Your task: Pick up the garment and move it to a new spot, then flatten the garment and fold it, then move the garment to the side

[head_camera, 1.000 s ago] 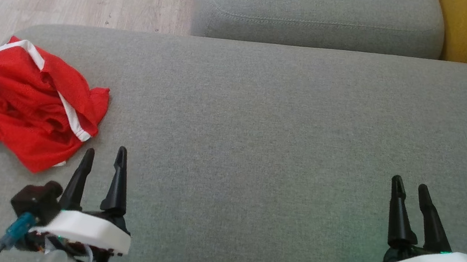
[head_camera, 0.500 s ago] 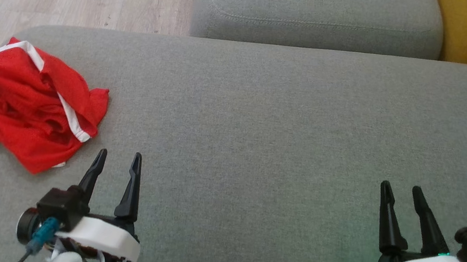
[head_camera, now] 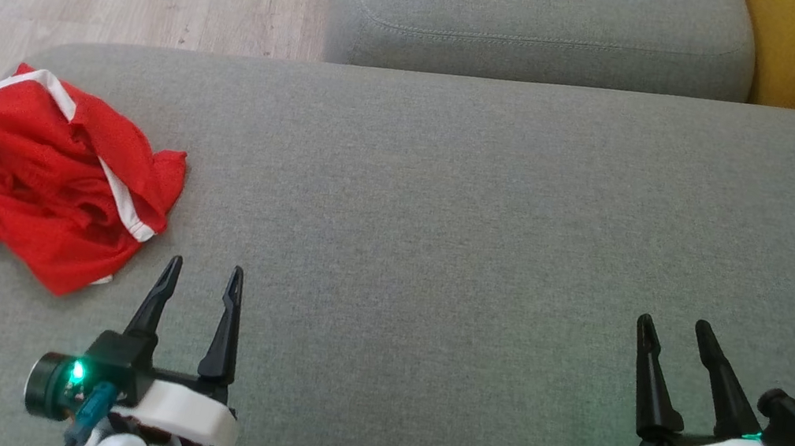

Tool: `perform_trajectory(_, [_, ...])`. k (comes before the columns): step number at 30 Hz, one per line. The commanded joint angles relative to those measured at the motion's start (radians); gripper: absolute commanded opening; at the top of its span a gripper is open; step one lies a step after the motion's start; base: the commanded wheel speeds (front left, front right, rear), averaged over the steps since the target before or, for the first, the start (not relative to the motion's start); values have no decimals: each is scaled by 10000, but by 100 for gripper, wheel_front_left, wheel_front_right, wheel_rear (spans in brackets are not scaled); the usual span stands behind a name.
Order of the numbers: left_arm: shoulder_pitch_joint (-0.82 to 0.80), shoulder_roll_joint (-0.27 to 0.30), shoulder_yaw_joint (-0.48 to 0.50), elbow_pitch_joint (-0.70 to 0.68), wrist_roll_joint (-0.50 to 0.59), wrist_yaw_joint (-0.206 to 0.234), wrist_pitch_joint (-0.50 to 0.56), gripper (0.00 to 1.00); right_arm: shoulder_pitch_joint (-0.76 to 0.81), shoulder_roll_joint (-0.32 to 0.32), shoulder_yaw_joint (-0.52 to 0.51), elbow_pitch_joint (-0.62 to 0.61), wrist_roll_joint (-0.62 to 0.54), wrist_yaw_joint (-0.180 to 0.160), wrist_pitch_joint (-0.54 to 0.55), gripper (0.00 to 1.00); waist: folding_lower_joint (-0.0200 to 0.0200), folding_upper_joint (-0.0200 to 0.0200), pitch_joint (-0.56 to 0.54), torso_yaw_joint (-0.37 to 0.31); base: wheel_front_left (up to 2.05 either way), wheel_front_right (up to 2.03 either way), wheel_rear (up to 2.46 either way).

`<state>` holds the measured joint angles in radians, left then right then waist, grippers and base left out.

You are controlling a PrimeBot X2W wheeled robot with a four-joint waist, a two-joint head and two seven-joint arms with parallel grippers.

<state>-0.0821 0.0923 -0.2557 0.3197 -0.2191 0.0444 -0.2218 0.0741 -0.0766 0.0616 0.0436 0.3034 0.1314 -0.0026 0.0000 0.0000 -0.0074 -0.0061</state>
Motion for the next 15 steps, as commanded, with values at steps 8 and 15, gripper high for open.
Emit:
perform_trajectory(8, [-483, 6, 521, -191, 665, -8, -335, 100, -153, 54, 147, -535, -633, -7, -44, 100, 0, 0, -24, 3, 0, 0, 0])
perform_trajectory(15, [-445, -118, 798, 31, 556, -182, -400, 100, -121, 156, -53, -556, -589, -7, 86, 100, 0, 0, -22, 15, 0, 0, 0])
